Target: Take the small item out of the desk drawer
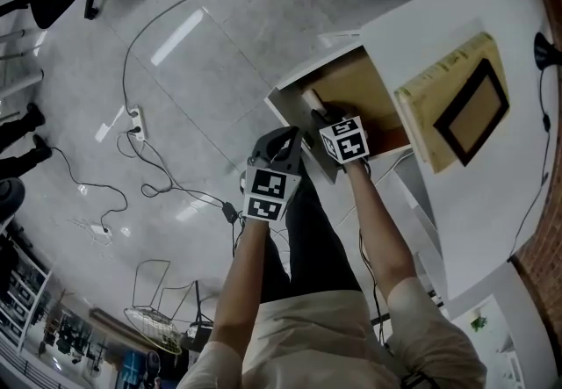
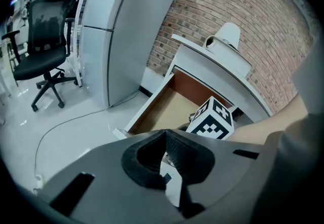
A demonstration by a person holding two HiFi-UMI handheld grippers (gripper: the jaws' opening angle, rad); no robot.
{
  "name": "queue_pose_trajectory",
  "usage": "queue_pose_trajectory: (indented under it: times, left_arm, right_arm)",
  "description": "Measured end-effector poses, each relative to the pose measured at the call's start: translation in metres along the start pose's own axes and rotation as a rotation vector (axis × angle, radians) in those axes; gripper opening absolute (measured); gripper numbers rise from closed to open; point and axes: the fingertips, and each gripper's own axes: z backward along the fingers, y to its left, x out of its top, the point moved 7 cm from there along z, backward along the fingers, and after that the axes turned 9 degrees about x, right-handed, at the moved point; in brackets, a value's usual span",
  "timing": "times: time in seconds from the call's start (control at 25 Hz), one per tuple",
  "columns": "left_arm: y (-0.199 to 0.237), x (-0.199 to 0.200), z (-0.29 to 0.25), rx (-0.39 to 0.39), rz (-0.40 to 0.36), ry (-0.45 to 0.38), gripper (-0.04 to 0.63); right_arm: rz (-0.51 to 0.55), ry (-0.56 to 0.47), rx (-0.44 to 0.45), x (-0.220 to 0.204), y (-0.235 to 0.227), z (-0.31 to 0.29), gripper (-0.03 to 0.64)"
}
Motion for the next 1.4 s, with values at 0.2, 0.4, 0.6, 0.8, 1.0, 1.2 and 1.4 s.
queue_pose_trajectory:
  times: [0.2, 0.4, 0.6, 0.8, 1.0, 1.2, 1.4]
  left_arm:
    - [0.005, 0.001, 0.000, 0.021, 0.002, -0.010, 0.017]
    - [0.003, -0.004, -0.001, 0.022, 0.007, -0.015, 0.017]
    - [0.002, -0.008, -0.007, 0.028, -0.010, -0.008, 0.016]
    - [0.000, -0.007, -0.009, 0.028, -0.002, -0.012, 0.017]
    - [-0.003, -0.012, -0.007, 0.018, 0.029, -0.005, 0.017]
    - [-0.006, -0.015, -0.003, 0.007, 0.026, -0.002, 0.017]
    - [-0.012, -0.017, -0.002, -0.004, -0.039, 0.013, 0.017]
  right_arm:
    - [0.023, 0.040, 0.002, 0.004, -0.006, -0.013, 0.187]
    - [0.000, 0.062, 0.034, 0.003, -0.012, -0.021, 0.188]
    - [0.045, 0.126, 0.011, 0.000, -0.015, -0.029, 0.175]
    - [0.043, 0.141, 0.032, -0.003, -0.016, -0.031, 0.153]
    - [0.012, 0.131, 0.033, -0.006, -0.015, -0.029, 0.146]
    - [0.008, 0.132, 0.028, -0.007, -0.012, -0.026, 0.146]
    - [-0.007, 0.098, 0.004, -0.005, -0.010, -0.016, 0.146]
